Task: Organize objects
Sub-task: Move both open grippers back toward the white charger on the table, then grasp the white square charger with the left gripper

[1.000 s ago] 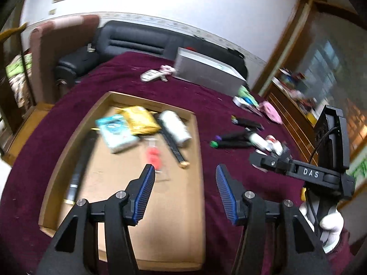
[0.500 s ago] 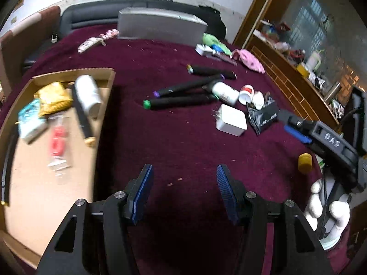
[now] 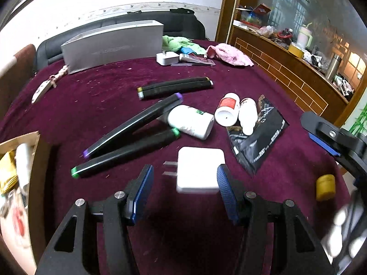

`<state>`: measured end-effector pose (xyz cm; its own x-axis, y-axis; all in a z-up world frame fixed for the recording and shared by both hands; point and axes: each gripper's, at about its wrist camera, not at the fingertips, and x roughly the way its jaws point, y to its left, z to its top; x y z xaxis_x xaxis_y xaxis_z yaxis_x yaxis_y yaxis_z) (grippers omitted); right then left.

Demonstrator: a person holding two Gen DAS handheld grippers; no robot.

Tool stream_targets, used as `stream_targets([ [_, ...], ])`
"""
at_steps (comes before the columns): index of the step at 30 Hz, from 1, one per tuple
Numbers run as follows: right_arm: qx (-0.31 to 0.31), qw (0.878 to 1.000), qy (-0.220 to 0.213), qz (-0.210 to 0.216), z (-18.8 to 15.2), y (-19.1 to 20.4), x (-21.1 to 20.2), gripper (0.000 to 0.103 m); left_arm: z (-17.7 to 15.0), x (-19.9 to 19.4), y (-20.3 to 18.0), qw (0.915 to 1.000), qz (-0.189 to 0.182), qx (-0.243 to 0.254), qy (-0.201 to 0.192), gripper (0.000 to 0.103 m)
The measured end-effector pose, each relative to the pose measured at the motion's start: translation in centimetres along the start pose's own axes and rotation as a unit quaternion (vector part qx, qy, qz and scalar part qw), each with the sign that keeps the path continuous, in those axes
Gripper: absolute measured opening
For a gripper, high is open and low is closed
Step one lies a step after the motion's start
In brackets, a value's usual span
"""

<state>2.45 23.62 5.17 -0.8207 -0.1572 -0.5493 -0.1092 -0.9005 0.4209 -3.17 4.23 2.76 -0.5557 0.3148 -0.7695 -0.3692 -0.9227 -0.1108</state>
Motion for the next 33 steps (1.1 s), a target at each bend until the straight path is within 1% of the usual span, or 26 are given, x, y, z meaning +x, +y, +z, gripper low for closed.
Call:
stream_targets([
  [2, -0.002, 1.0, 0.001, -0.003, 0.0, 0.0, 0.1, 0.066, 0.4, 1.1, -0.4, 1.0, -0.003, -0.001, 0.006, 0.05],
  [3, -0.004, 1.0, 0.001, -0.006, 0.0, 0.1, 0.0, 0.066, 0.5, 1.6, -0.7, 1.0, -0.008, 0.0, 0.005, 0.052],
  [4, -0.007, 1.0, 0.001, -0.007, -0.1, 0.2, 0.0, 0.066, 0.7, 1.9, -0.8, 0.9999, -0.012, 0.001, 0.001, 0.057],
  [5, -0.012, 1.0, 0.0, -0.01, -0.1, 0.4, 0.0, 0.066, 0.9, 2.4, -1.1, 0.9999, -0.007, 0.009, 0.0, 0.06],
  [7, -0.017, 1.0, -0.005, -0.014, -0.1, 0.5, -0.1, 0.066, 1.2, 3.1, -1.9, 0.9995, 0.003, 0.032, -0.003, 0.06],
  [10, -0.022, 0.999, -0.013, -0.021, -0.2, 0.6, -0.4, 0.069, 1.1, 4.2, -3.1, 0.9976, 0.022, 0.066, 0.009, 0.06],
  [11, -0.022, 0.999, -0.014, -0.023, -0.2, 0.5, -0.4, 0.069, 1.0, 4.2, -3.4, 0.9968, 0.022, 0.075, 0.013, 0.058],
  [13, -0.021, 0.999, -0.011, -0.025, -0.2, 0.4, -0.2, 0.069, 0.8, 3.8, -3.4, 0.997, 0.021, 0.073, 0.017, 0.049],
  [16, -0.019, 0.999, -0.005, -0.029, -0.2, 0.3, 0.1, 0.069, 0.1, 2.7, -2.3, 0.9985, 0.0, 0.05, 0.025, 0.049],
  [19, -0.019, 0.999, -0.003, -0.03, -0.3, 0.2, 0.1, 0.069, -1.1, 0.7, -0.9, 0.9992, -0.004, 0.026, 0.03, 0.048],
  [22, -0.019, 0.999, 0.004, -0.03, -0.4, 0.2, 0.3, 0.069, -2.5, -1.9, 0.7, 0.9997, -0.005, 0.003, 0.024, 0.048],
  [24, -0.019, 0.999, 0.009, -0.03, -0.5, 0.3, 0.5, 0.069, -3.0, -2.9, 1.3, 0.9996, -0.015, -0.006, 0.023, 0.048],
  [26, -0.021, 0.999, 0.01, -0.031, -0.5, 0.4, 0.5, 0.069, -3.3, -3.3, 1.3, 0.9997, -0.011, -0.002, 0.022, 0.049],
  [29, -0.027, 0.999, 0.011, -0.033, -0.7, 0.6, 0.6, 0.069, -3.6, -3.1, 0.4, 0.9997, 0.004, 0.021, 0.015, 0.049],
  [32, -0.029, 0.999, 0.015, -0.038, -0.8, 0.6, 0.8, 0.069, -3.9, -1.9, -0.1, 0.9993, 0.002, 0.026, 0.027, 0.049],
  [33, -0.028, 0.999, 0.016, -0.04, -0.8, 0.6, 0.9, 0.069, -4.0, -1.6, -0.2, 0.9991, 0.008, 0.028, 0.03, 0.049],
])
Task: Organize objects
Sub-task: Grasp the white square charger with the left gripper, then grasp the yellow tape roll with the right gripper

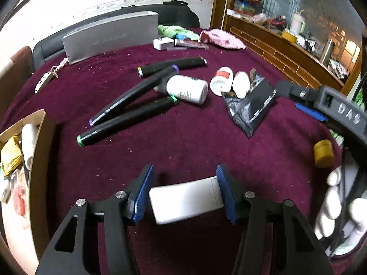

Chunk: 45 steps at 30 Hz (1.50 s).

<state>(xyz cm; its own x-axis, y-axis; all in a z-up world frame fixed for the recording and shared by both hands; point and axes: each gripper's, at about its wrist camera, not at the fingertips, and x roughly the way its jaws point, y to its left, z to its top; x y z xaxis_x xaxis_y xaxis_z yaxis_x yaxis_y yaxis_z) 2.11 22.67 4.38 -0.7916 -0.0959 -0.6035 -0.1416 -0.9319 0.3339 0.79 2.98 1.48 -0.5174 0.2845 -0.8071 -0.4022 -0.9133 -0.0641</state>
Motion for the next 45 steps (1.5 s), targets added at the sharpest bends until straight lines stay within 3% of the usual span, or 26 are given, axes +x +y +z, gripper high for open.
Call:
stream_targets([
  [4, 0.002, 1.0, 0.001, -0.004, 0.0, -0.1, 0.1, 0.069, -0.4, 1.0, 0.2, 0.9999, 0.009, -0.01, 0.005, 0.052],
  [8, -0.003, 1.0, 0.004, -0.004, -0.1, 0.1, 0.2, 0.069, -0.9, 1.1, -1.1, 0.999, 0.037, 0.024, -0.001, 0.057],
  [13, -0.006, 1.0, 0.004, -0.004, -0.2, 0.2, 0.2, 0.069, -1.2, 0.7, -0.8, 0.9995, 0.029, 0.01, -0.012, 0.054],
  [15, -0.004, 1.0, -0.002, -0.002, -0.2, 0.2, -0.1, 0.069, -1.5, 0.3, -0.4, 0.9998, 0.009, -0.004, -0.016, 0.053],
  [19, 0.001, 0.999, -0.052, 0.0, -0.2, -0.1, -2.6, 0.069, -1.8, -1.7, 0.2, 0.9992, -0.014, -0.023, -0.03, 0.053],
  [23, 0.022, 0.998, -0.057, 0.017, 0.3, -1.6, -5.6, 0.072, -1.9, -4.6, 0.5, 0.9978, -0.016, -0.023, -0.06, 0.054],
  [25, 0.032, 0.998, -0.049, 0.013, 0.5, -3.3, -7.0, 0.081, -2.2, -5.8, 0.7, 0.9971, -0.02, -0.022, -0.071, 0.054],
  [32, 0.038, 0.998, 0.015, -0.053, -0.8, -7.8, -7.9, 0.082, -3.4, -7.4, 0.6, 0.995, -0.04, -0.023, -0.089, 0.054],
  [36, 0.031, 0.996, 0.051, -0.073, -2.0, -7.9, -7.1, 0.081, -3.8, -7.9, 1.1, 0.9943, -0.043, -0.03, -0.092, 0.054],
  [45, 0.013, 0.989, 0.086, -0.122, -3.3, -6.7, -5.1, 0.081, -4.7, -8.8, 2.2, 0.9934, -0.037, -0.047, -0.098, 0.054],
])
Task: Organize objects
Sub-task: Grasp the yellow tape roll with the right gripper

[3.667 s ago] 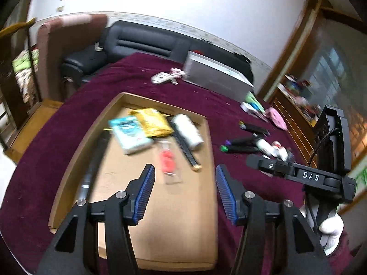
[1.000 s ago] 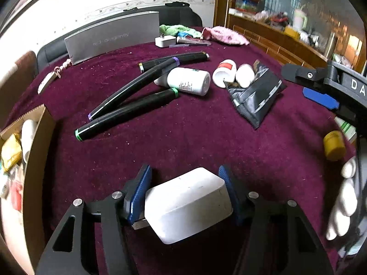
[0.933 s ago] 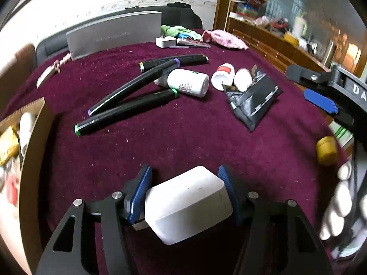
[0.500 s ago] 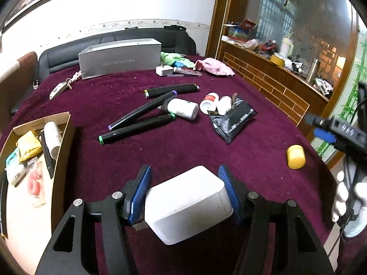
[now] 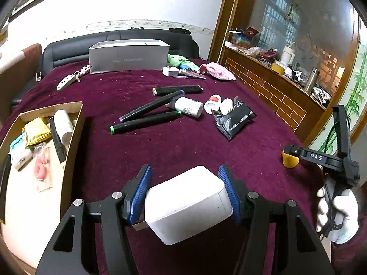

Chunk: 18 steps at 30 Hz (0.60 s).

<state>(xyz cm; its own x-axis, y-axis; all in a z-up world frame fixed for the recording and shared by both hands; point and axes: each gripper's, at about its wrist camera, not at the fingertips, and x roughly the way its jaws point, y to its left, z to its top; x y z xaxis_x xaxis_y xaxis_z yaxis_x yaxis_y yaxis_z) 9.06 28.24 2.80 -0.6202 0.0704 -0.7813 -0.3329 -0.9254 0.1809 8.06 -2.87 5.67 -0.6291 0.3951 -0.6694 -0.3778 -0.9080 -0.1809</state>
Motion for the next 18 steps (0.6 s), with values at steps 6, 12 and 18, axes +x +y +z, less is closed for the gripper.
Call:
stream_targets([
  [6, 0.007, 1.0, 0.008, -0.025, -0.2, 0.0, 0.8, 0.081, -0.4, 0.3, 0.4, 1.0, -0.001, -0.005, 0.008, 0.054],
  [12, 0.001, 0.999, 0.011, -0.037, -0.1, 0.3, 1.3, 0.068, -0.7, 0.2, 0.1, 1.0, -0.001, -0.001, 0.01, 0.054],
  [18, 0.003, 0.999, 0.022, -0.025, -0.2, 0.2, 1.6, 0.047, -0.8, 0.0, 0.3, 0.9999, -0.003, -0.002, 0.009, 0.054],
])
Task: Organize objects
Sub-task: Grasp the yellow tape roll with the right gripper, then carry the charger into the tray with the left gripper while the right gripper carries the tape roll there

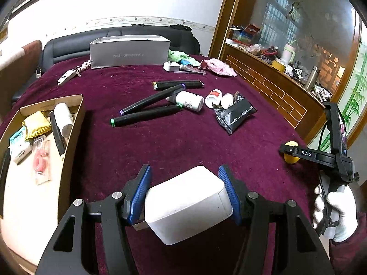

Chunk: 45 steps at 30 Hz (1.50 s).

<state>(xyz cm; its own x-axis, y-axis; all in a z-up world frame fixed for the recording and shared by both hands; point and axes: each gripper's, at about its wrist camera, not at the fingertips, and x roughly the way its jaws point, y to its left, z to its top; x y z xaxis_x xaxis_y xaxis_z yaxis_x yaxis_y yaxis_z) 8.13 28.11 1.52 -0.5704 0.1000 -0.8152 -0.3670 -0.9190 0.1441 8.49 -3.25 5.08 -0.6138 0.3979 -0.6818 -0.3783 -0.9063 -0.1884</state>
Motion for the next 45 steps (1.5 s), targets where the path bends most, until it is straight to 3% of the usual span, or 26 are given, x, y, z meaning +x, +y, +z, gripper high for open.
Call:
stream_targets([
  [6, -0.005, 1.0, -0.003, 0.029, 0.0, 0.6, -1.1, 0.047, 0.0, -0.6, 0.3, 0.9999, -0.008, -0.007, -0.005, 0.054],
  [12, -0.034, 0.997, -0.009, 0.069, 0.0, 3.8, -2.9, 0.047, 0.4, -3.1, 1.4, 0.999, -0.014, -0.025, -0.033, 0.054],
  [19, -0.092, 0.987, -0.012, 0.129, -0.1, 10.1, -5.1, 0.047, 1.1, -7.1, 5.9, 0.9952, 0.024, -0.061, -0.073, 0.054],
  [25, -0.149, 0.969, 0.001, 0.199, -0.5, 17.8, -6.3, 0.047, 0.4, -9.2, 12.1, 0.9868, 0.087, -0.106, -0.086, 0.054],
  [35, -0.258, 0.918, 0.05, 0.295, -4.4, 31.3, -7.0, 0.048, -1.7, -9.7, 19.0, 0.975, 0.171, -0.13, -0.057, 0.054],
  [39, -0.286, 0.903, 0.078, 0.312, -6.2, 35.5, -5.5, 0.048, -1.9, -8.8, 20.9, 0.9722, 0.189, -0.132, -0.04, 0.054],
  [45, -0.306, 0.893, 0.116, 0.308, -8.5, 38.5, -2.6, 0.048, -2.0, -7.8, 23.2, 0.9727, 0.186, -0.137, -0.017, 0.054],
])
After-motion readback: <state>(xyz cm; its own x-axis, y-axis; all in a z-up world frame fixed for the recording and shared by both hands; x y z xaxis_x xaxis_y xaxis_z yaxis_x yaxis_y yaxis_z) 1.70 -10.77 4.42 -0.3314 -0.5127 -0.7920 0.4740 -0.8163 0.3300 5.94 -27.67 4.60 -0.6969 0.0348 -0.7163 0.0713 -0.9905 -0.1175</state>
